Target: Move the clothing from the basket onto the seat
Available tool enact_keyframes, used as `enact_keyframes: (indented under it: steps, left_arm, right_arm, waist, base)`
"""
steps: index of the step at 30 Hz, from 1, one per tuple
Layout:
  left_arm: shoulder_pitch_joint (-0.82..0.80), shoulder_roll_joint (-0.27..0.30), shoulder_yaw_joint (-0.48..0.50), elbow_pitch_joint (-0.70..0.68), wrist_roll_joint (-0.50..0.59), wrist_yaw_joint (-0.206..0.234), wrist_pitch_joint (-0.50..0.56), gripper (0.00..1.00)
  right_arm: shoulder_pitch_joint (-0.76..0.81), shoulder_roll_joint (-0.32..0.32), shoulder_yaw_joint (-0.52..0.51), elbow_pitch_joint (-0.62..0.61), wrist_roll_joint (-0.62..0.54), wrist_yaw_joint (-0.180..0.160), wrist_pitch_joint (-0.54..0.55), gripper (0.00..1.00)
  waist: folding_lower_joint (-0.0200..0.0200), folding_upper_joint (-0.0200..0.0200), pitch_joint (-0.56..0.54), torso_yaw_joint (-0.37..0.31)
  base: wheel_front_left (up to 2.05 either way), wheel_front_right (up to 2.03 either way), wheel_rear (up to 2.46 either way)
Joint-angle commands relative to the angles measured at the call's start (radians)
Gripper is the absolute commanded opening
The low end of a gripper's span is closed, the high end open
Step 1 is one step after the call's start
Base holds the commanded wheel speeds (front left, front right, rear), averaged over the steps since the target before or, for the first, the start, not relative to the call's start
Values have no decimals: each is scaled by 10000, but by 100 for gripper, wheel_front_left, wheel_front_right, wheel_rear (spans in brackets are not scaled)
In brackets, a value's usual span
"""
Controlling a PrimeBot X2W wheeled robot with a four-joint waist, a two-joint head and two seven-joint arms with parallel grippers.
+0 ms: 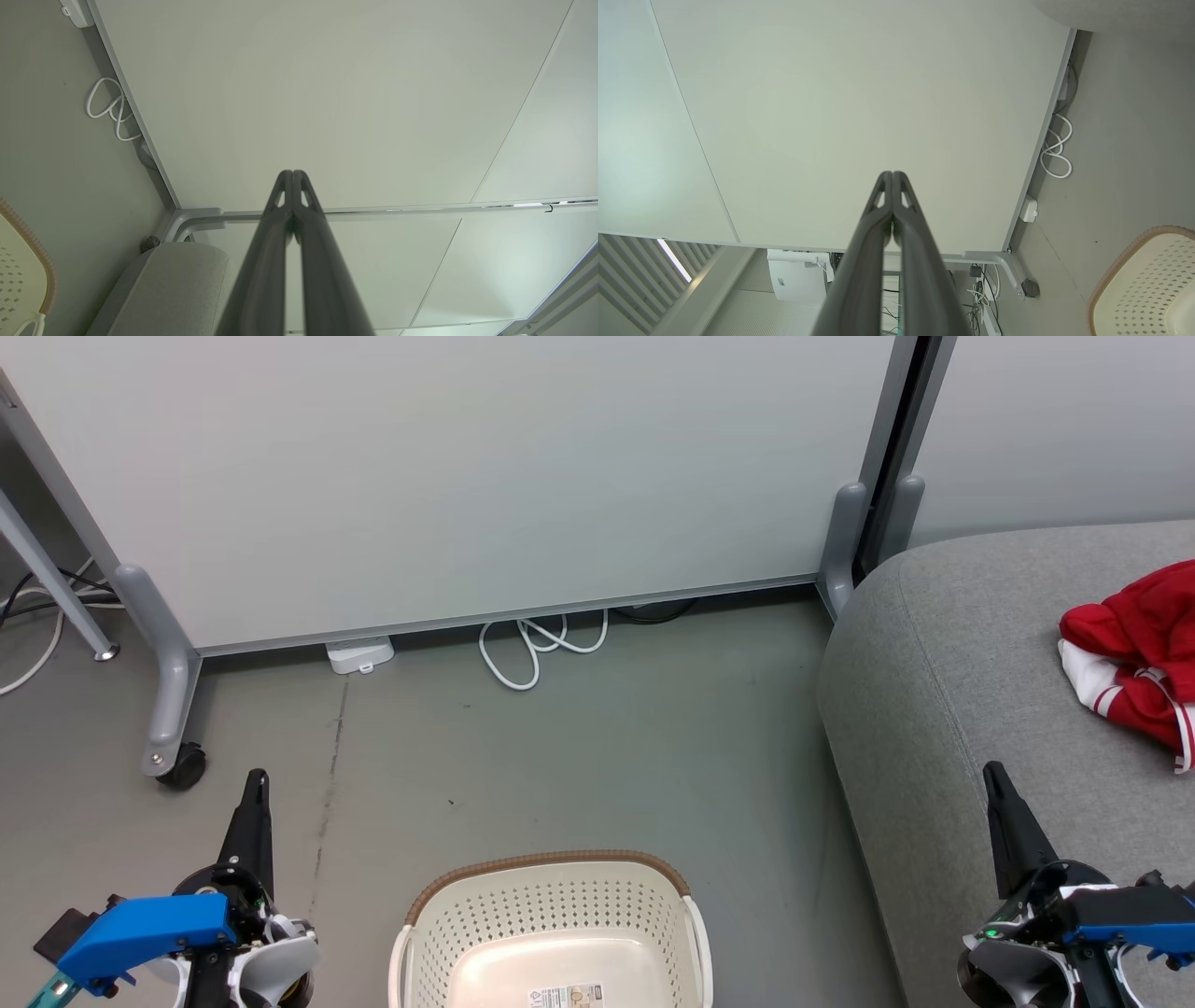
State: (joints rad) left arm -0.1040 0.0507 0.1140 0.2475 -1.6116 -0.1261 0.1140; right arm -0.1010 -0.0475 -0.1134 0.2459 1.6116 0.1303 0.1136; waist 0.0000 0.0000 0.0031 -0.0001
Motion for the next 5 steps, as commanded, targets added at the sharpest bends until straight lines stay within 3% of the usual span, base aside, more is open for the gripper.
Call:
enact_keyframes:
  steps: [1, 5]
  left_arm:
    - [-95, -9, 22, -45, -23, -88, 41, 0]
    - [-95, -9, 20, -44, -24, -88, 42, 0]
  right_arm:
    - [-142, -51, -18, -26, 25, 7, 46, 0]
    - [-142, -51, -16, -26, 25, 7, 46, 0]
  waist:
    - [0, 0, 0, 1]
    - [0, 0, 0, 1]
  base:
    - [0, 0, 0]
    - [0, 0, 0]
